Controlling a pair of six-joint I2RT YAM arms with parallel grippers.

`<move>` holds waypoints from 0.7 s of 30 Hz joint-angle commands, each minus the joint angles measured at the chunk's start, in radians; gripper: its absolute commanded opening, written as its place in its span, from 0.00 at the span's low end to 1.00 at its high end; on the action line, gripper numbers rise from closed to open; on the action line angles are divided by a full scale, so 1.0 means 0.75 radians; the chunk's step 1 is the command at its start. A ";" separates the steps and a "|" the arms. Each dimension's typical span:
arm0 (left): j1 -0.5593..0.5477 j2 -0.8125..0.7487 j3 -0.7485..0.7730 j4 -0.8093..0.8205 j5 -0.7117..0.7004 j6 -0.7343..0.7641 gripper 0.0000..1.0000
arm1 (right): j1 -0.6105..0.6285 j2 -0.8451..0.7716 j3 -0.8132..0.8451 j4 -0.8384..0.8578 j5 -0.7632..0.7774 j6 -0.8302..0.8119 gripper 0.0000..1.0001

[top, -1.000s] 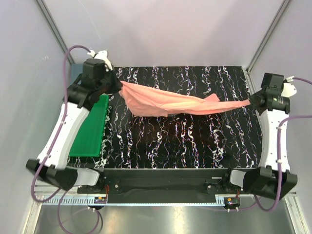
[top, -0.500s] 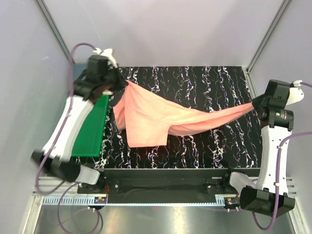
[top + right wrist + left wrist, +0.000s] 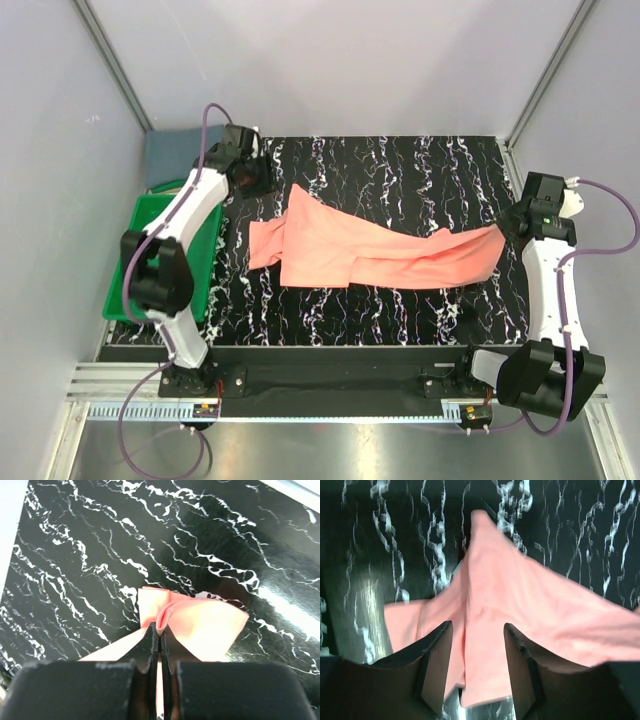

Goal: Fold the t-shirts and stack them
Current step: Flatten the tshirt out

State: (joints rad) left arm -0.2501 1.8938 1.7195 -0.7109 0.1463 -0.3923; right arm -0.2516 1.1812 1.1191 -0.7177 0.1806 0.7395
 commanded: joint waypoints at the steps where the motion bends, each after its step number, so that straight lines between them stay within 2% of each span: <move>1: -0.080 -0.328 -0.316 0.046 -0.090 -0.049 0.49 | 0.000 -0.004 -0.001 0.096 -0.050 0.016 0.00; 2: -0.110 -0.428 -0.406 0.068 -0.083 -0.070 0.48 | 0.000 -0.004 -0.003 0.102 -0.057 0.024 0.00; 3: -0.116 -0.471 -0.583 0.101 -0.054 -0.092 0.46 | 0.000 -0.006 -0.005 0.108 -0.065 0.024 0.00; 4: -0.125 -0.510 -0.672 0.174 0.025 -0.153 0.41 | 0.000 -0.012 -0.011 0.110 -0.081 0.028 0.00; 5: -0.135 -0.579 -0.750 0.209 0.056 -0.168 0.40 | 0.000 -0.018 -0.013 0.118 -0.087 0.028 0.00; 8: -0.196 -0.696 -0.983 0.293 0.020 -0.195 0.38 | 0.000 -0.031 -0.028 0.131 -0.106 0.031 0.00; 10: -0.213 -0.733 -1.047 0.348 -0.009 -0.213 0.39 | -0.002 -0.031 -0.034 0.135 -0.126 0.024 0.00; 14: -0.215 -0.701 -1.153 0.422 0.007 -0.252 0.47 | 0.000 -0.033 -0.048 0.149 -0.167 0.016 0.00; 21: -0.215 -0.580 -1.190 0.524 0.046 -0.260 0.47 | 0.000 -0.037 -0.077 0.161 -0.200 0.008 0.00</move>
State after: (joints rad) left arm -0.4110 1.4406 0.8402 -0.4145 0.1581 -0.5739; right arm -0.2516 1.1786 1.0622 -0.6388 0.0563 0.7532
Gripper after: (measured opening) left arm 0.470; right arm 0.018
